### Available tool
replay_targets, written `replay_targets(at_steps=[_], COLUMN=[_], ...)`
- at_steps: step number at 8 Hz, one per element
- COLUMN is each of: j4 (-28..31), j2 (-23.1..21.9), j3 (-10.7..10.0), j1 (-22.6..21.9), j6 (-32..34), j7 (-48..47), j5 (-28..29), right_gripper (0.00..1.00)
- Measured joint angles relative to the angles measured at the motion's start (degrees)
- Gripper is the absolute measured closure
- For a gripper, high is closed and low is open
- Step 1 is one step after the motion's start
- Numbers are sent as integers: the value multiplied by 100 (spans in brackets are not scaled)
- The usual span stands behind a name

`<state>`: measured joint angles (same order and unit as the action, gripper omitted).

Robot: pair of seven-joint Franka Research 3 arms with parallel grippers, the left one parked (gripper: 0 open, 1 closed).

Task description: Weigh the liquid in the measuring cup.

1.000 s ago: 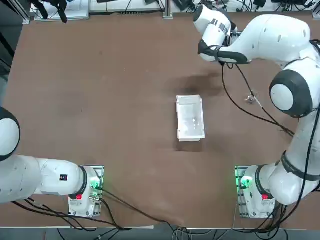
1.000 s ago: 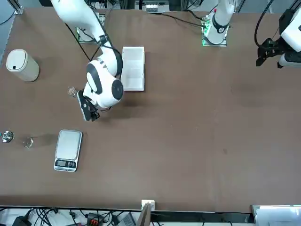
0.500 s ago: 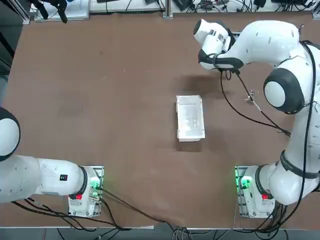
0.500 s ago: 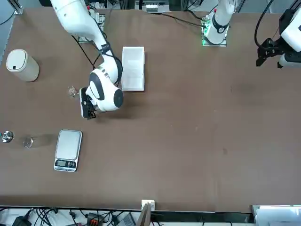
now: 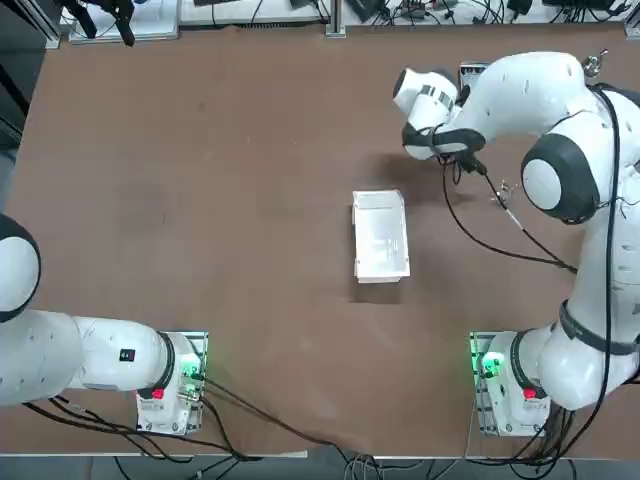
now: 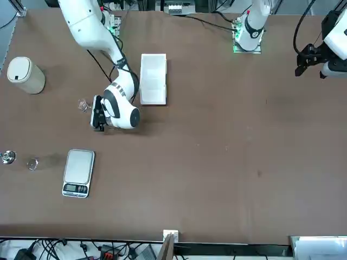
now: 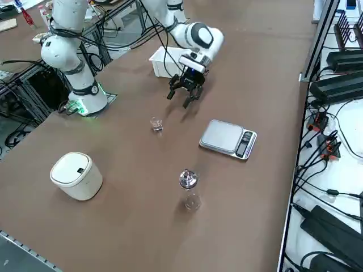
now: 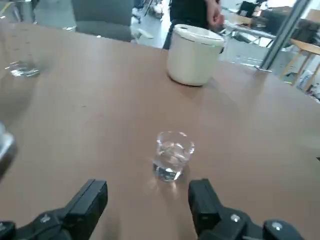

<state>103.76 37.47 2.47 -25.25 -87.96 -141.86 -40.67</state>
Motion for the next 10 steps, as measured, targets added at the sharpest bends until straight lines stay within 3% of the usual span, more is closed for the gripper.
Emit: replay_targets(at_steps=[5, 10], j4=[543, 789], j2=[291, 348], j3=[-18, -29], j1=[172, 409], j6=[-46, -207], j7=[-1278, -1506], j5=[-259, -428], right_gripper=[1, 1])
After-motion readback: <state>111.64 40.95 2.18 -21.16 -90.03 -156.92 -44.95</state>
